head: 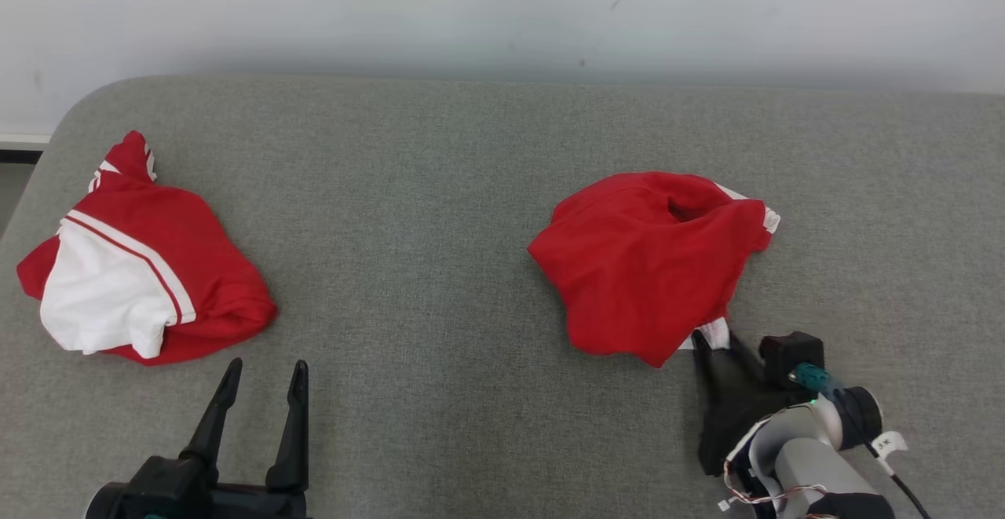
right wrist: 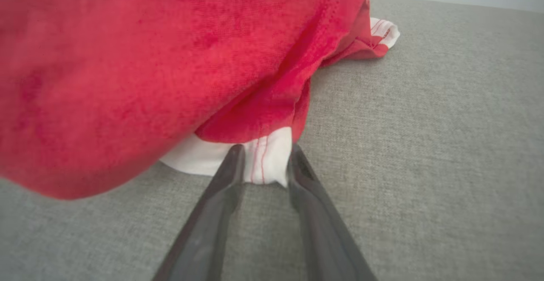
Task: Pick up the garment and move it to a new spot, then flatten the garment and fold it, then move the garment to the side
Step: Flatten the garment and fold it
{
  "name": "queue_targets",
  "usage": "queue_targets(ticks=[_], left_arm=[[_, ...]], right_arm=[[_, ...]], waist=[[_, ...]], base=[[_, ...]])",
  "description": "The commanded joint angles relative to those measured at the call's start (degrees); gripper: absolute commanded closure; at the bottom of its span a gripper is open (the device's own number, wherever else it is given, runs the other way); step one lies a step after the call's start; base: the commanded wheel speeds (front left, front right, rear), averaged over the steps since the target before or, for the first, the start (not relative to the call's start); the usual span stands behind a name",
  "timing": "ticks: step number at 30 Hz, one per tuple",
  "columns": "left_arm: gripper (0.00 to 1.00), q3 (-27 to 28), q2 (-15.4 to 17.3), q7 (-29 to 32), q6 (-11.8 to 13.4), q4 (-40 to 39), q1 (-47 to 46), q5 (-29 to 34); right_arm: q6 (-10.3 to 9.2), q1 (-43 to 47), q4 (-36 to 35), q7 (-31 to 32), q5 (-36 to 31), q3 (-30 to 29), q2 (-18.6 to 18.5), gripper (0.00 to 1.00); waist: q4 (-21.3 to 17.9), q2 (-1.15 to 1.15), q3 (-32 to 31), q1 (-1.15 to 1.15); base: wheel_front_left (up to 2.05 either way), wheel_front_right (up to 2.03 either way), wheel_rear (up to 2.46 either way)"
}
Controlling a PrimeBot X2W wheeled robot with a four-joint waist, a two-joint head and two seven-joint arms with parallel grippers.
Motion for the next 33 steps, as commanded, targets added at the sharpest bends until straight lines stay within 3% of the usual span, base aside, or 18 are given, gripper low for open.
queue_targets(ticks=[1, 6, 13, 18, 29, 30, 31, 33], left_arm=[[0.00, 0.4, 0.0, -0.2, 0.1, 0.4, -0.3, -0.7], [0.00, 1.1, -0.3, -0.2, 0.1, 0.4, 1.2, -0.4], [0.00, 2.0, -0.3, -0.2, 0.1, 0.2, 2.9, -0.6], [0.00, 1.7, -0.3, -0.2, 0.1, 0.1, 3.1, -0.7], [0.00, 1.1, -0.3, -0.2, 0.1, 0.4, 2.3, -1.0], [0.00, 1.1, -0.3, -0.2, 0.1, 0.4, 2.3, -1.0], [0.00, 1.1, -0.3, -0.2, 0.1, 0.4, 2.4, -0.8], [0.00, 1.2, -0.3, -0.2, 0.1, 0.5, 2.6, -0.8]], right_arm=[[-0.13, -0.2, 1.2, 0.2, 0.8, 0.9, 0.5, 1.00], [-0.13, 0.6, -3.5, -0.1, 1.6, 1.6, -0.9, 1.00], [-0.13, 11.8, -23.6, -0.1, 2.7, -1.0, -3.1, 1.00], [-0.12, 21.1, -33.8, -0.1, 3.4, -5.1, -3.3, 1.00], [-0.12, 33.3, -41.0, 2.5, 4.6, -14.1, -1.1, 1.00], [-0.12, 33.4, -41.5, 2.3, 4.3, -14.3, -1.1, 0.63], [-0.12, 33.3, -42.0, 2.1, 4.0, -14.4, -0.9, 0.00], [-0.12, 33.2, -43.1, 1.9, 3.5, -14.3, -0.5, 0.00]], waist=[[-0.3, 0.00, -0.3, -0.01], [-1.8, 0.00, -1.9, -0.01], [-4.5, 0.00, -3.8, -0.01], [-6.5, 0.00, -3.9, -0.01], [-7.8, 0.00, -3.9, -0.01], [-7.8, 0.00, -3.8, -0.01], [-7.8, 0.00, -3.8, -0.01], [-7.7, 0.00, -3.9, -0.01]], base=[[0.00, 0.00, 0.00], [0.00, 0.00, 0.00], [0.00, 0.00, 0.00], [0.00, 0.00, 0.00], [0.00, 0.00, 0.00], [0.00, 0.00, 0.00], [0.00, 0.00, 0.00], [0.00, 0.00, 0.00]])
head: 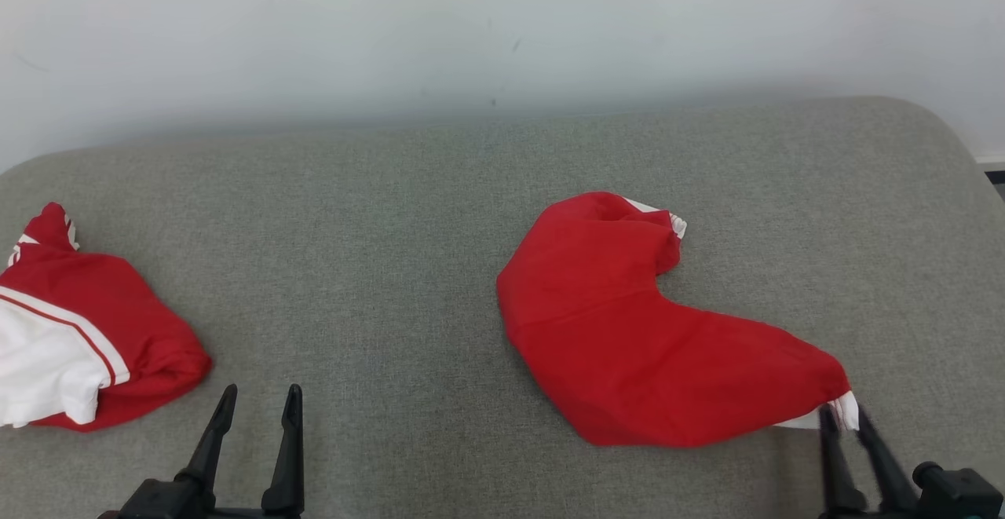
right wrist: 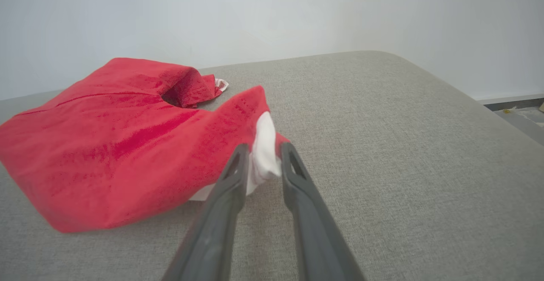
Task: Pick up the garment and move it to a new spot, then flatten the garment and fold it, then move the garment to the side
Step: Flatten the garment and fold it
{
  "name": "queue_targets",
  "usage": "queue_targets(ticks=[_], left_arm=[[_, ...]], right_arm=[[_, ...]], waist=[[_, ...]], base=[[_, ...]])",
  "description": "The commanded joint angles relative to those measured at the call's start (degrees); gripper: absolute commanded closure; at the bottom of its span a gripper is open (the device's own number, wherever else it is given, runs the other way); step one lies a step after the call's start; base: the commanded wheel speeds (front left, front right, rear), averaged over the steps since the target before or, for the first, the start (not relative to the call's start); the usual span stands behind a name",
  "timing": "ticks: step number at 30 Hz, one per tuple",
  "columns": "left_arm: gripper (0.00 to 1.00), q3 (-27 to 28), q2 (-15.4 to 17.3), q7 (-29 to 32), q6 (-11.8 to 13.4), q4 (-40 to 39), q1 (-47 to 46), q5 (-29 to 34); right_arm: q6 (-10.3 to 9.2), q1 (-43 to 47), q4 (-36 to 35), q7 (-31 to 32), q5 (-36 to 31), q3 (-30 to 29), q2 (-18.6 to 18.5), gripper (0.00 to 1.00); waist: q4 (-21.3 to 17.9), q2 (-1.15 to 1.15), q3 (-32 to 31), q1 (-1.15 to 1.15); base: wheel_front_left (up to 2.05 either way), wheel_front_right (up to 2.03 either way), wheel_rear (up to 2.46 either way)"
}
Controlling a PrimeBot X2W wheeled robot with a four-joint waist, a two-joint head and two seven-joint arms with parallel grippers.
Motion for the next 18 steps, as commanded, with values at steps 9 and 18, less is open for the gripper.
queue_targets(ticks=[9, 18], left_arm=[[0.00, 0.6, -0.7, -0.2, 0.1, 0.1, 0.4, 0.4], [0.00, 0.9, -0.9, -0.2, 0.1, -0.1, 0.8, 0.6]], right_arm=[[-0.14, -0.4, -4.3, -1.4, -1.8, -1.0, 0.5, 0.00], [-0.15, -1.0, -3.8, -1.1, -2.1, 0.1, 1.1, 0.00]], waist=[[0.6, 0.00, -0.6, 0.00], [1.0, 0.00, -0.9, 0.00]], base=[[0.00, 0.00, 0.00], [0.00, 0.00, 0.00]])
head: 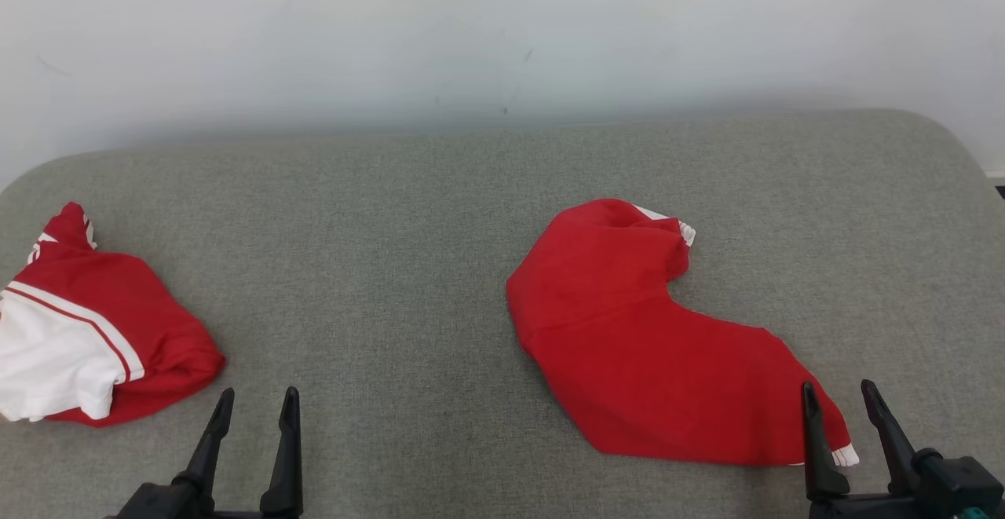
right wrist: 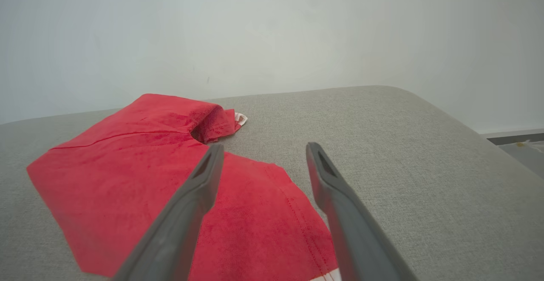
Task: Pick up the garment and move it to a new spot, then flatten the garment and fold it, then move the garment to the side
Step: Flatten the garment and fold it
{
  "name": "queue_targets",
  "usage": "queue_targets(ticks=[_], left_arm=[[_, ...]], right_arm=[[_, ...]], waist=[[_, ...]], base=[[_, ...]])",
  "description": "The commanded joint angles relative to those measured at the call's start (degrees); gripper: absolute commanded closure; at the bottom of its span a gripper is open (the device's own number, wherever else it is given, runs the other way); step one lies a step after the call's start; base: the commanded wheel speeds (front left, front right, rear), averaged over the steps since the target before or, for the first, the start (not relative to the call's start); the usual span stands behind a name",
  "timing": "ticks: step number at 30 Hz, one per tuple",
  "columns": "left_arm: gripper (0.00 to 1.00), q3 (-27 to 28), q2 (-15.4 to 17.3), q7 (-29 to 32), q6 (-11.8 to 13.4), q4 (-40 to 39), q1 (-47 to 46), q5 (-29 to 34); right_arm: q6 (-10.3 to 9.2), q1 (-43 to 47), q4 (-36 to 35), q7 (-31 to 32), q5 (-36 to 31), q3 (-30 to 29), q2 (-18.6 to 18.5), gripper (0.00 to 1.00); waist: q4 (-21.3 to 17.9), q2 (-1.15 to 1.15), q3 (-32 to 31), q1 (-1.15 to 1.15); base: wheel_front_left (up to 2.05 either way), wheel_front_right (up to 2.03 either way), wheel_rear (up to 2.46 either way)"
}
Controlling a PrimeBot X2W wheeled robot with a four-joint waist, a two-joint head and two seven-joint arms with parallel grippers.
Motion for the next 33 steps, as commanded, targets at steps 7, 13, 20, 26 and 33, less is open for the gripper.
queue_targets(ticks=[7, 13, 20, 26, 33], left_arm=[[0.00, -0.4, -0.4, -0.2, 0.1, -0.4, 0.0, 0.9], [0.00, -6.5, 0.4, -0.2, 0.1, 1.4, -3.2, 0.0], [0.00, -16.1, 0.7, -0.2, 0.1, 5.7, -9.6, -1.9], [0.00, -23.3, 0.7, -0.2, 0.1, 11.2, -15.1, -4.4], [0.00, -26.0, 0.1, -0.2, 0.1, 18.3, -19.4, -7.7]], right_arm=[[-0.13, -1.4, -1.1, -0.9, 0.3, 1.8, 0.9, 0.00], [-0.13, -2.6, -0.6, -1.3, 0.5, 4.1, 1.9, 0.00], [-0.13, -5.0, 0.7, -1.3, 0.8, 7.1, 3.0, 0.00], [-0.13, -6.5, 0.9, -1.3, 1.1, 8.1, 3.8, 0.00], [-0.13, -7.2, 0.6, -1.3, 1.1, 7.9, 4.7, 0.00]], waist=[[0.0, 0.00, 0.3, 0.00], [-0.9, 0.00, 1.2, 0.00], [-4.2, 0.00, 2.9, 0.00], [-7.9, 0.00, 4.6, 0.00], [-11.8, 0.00, 6.3, 0.00]], base=[[0.00, 0.00, 0.00], [0.00, 0.00, 0.00], [0.00, 0.00, 0.00], [0.00, 0.00, 0.00], [0.00, 0.00, 0.00]])
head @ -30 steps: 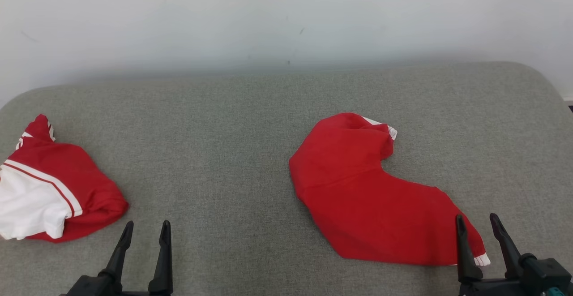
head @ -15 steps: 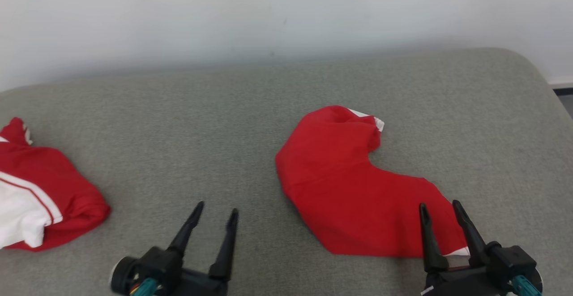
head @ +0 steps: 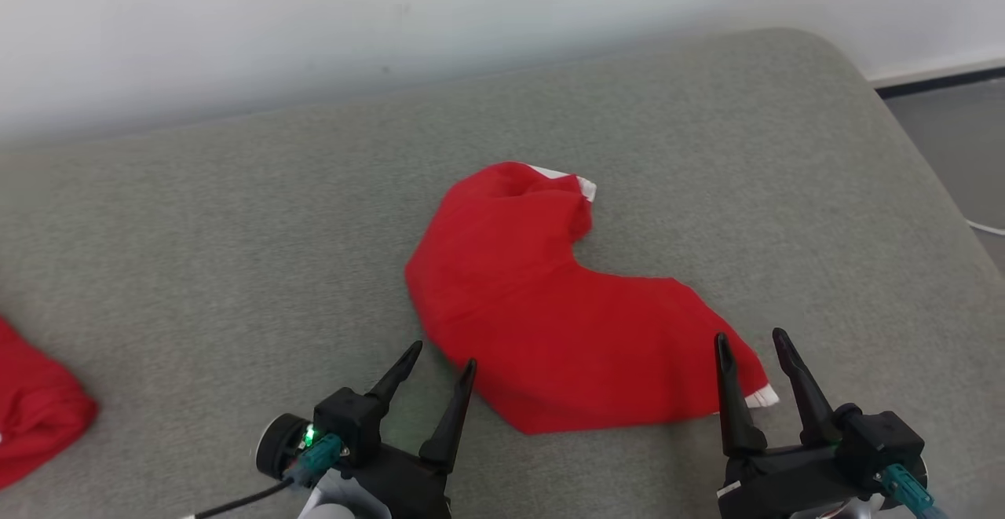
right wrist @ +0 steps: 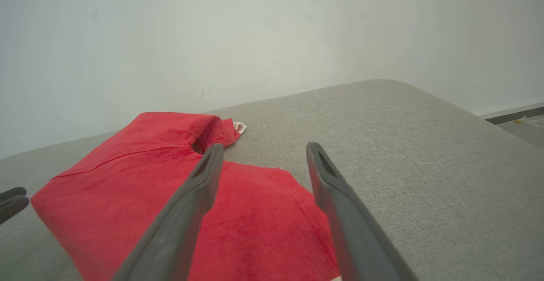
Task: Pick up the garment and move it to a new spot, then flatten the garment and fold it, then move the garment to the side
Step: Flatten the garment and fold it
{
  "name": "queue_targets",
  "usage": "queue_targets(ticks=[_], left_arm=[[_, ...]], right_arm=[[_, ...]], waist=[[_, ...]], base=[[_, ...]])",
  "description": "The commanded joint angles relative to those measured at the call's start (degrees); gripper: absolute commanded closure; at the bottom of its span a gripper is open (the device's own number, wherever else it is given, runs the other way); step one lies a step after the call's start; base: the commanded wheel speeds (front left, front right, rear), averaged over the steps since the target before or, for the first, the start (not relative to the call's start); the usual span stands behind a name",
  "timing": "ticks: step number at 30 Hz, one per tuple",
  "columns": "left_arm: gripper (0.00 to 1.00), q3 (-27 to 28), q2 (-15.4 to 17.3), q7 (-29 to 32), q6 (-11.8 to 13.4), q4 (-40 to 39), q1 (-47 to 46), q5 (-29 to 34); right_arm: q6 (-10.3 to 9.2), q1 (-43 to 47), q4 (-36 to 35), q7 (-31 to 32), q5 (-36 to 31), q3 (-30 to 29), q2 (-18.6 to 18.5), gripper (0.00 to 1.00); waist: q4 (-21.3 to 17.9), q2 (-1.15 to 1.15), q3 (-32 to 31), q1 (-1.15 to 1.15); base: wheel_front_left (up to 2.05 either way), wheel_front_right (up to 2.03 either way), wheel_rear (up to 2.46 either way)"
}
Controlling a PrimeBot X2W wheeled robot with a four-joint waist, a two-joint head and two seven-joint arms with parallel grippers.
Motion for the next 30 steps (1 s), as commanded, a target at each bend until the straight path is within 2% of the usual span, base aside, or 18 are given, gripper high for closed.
queue_targets(ticks=[1, 7, 8, 9, 14, 22, 30], left_arm=[[0.00, -0.3, -0.3, -0.2, 0.1, 2.0, -1.0, -1.4], [0.00, -1.9, -1.1, -0.2, 0.1, 7.7, -4.2, -3.5], [0.22, -2.2, -1.3, -0.2, 0.1, 8.3, -4.6, -4.0], [1.00, -2.4, -1.3, -0.2, 0.1, 8.7, -5.5, -4.5], [1.00, 1.6, -1.1, -0.2, 0.1, 5.6, -6.1, -3.8], [1.00, 9.9, 0.9, -0.2, 0.5, -2.5, -1.5, 1.1], [1.00, 15.6, 4.0, -0.2, 2.7, -10.6, 6.2, 4.9]], right_arm=[[-0.13, -0.4, -0.1, 0.0, 0.1, 0.1, 0.5, 0.00], [-0.13, -0.7, -0.4, 0.0, 0.0, 0.3, 0.9, 0.00], [-0.13, -0.7, -0.6, 0.0, -0.1, 0.2, 0.9, 0.00], [-0.13, -0.6, -0.7, 0.0, -0.1, 0.0, 1.0, 0.00], [-0.13, 0.2, -1.0, 0.0, -0.5, -1.1, 1.1, 0.00], [-0.13, 1.3, -0.7, 0.0, -0.5, -1.1, 0.7, 0.00], [-0.13, 1.9, 0.3, 0.0, -0.3, -0.9, 0.2, 0.00]], waist=[[-2.5, 0.00, 1.6, -0.01], [-4.2, 0.00, 2.3, -0.01], [-4.3, 0.00, 2.4, -0.01], [-4.4, 0.00, 2.5, -0.01], [-2.7, 0.00, 2.0, -0.01], [3.4, 0.00, 0.2, -0.01], [7.6, 0.00, -1.8, -0.01]], base=[[0.00, 0.00, 0.00], [0.00, 0.00, 0.00], [0.00, 0.00, 0.00], [0.00, 0.00, 0.00], [0.00, 0.00, 0.00], [0.00, 0.00, 0.00], [0.00, 0.00, 0.00]])
